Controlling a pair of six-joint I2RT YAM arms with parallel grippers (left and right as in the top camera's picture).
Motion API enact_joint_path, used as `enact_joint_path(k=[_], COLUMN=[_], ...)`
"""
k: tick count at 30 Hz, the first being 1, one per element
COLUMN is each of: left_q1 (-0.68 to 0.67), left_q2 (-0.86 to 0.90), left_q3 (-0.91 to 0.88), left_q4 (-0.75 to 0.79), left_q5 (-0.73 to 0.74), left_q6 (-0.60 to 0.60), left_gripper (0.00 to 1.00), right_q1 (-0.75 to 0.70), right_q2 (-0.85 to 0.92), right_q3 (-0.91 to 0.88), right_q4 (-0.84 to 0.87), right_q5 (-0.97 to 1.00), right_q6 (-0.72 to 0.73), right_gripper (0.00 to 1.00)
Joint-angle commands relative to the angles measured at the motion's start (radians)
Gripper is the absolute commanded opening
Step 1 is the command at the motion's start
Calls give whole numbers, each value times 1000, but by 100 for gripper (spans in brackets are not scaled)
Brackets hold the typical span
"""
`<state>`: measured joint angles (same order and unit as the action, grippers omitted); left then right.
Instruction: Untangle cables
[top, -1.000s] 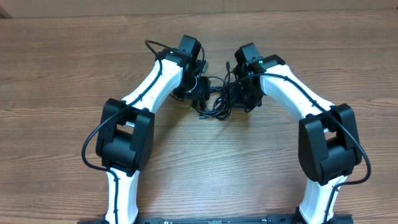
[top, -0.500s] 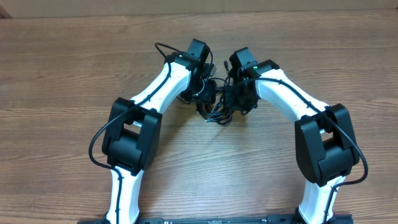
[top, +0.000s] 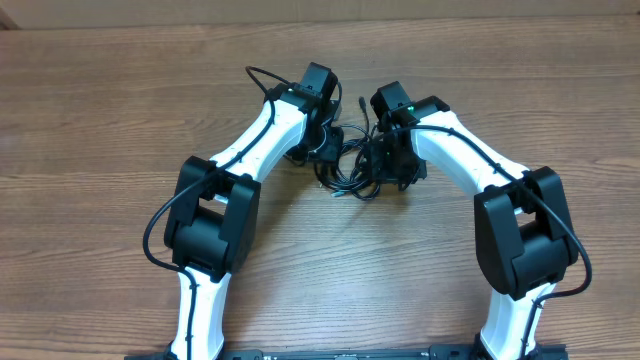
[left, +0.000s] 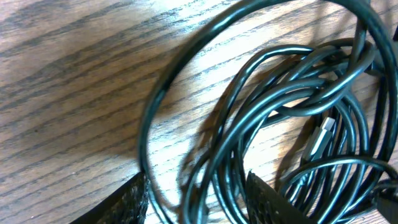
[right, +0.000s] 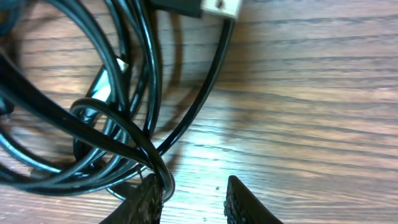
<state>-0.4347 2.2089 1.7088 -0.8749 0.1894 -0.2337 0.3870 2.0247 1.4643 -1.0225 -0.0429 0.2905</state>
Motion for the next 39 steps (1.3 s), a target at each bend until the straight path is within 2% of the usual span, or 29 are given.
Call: enact_joint_path(k=[1, 7, 12, 16, 21, 23, 27, 30, 39], left_q1=[-4, -4, -4, -4, -2, 2, 21, 45, 130], left_q2=[10, 10, 10, 10, 10, 10, 9, 9, 9], left_q3=[2, 2, 2, 2, 2, 2, 2, 2, 2], left_q4=[1, 3, 4, 3, -9, -15, -26, -37, -67], left_q5=[-21, -21, -37, -116, -214, -242, -245, -245, -198], left_q6=[-17, -17, -17, -29, -66, -66, -66, -73, -118], left_gripper=[51, 52, 52, 50, 49, 50, 50, 51, 51], right_q1=[-1, -1, -12, -36, -48, -48, -48, -48, -48], right_q2=[0, 0, 0, 0, 0, 0, 0, 0, 0], right_q3=[-23, -61, -66, -66, -66, -65, -56, -40, -32], right_q4=[6, 25, 33, 49, 117, 134, 149, 139, 116], right_q5=[49, 55, 322, 372, 245, 220, 198, 67, -39], right_q6=[21, 23, 56, 57, 31, 14, -3, -85, -82], right_gripper=[33, 33, 33, 33, 33, 38, 38, 38, 42])
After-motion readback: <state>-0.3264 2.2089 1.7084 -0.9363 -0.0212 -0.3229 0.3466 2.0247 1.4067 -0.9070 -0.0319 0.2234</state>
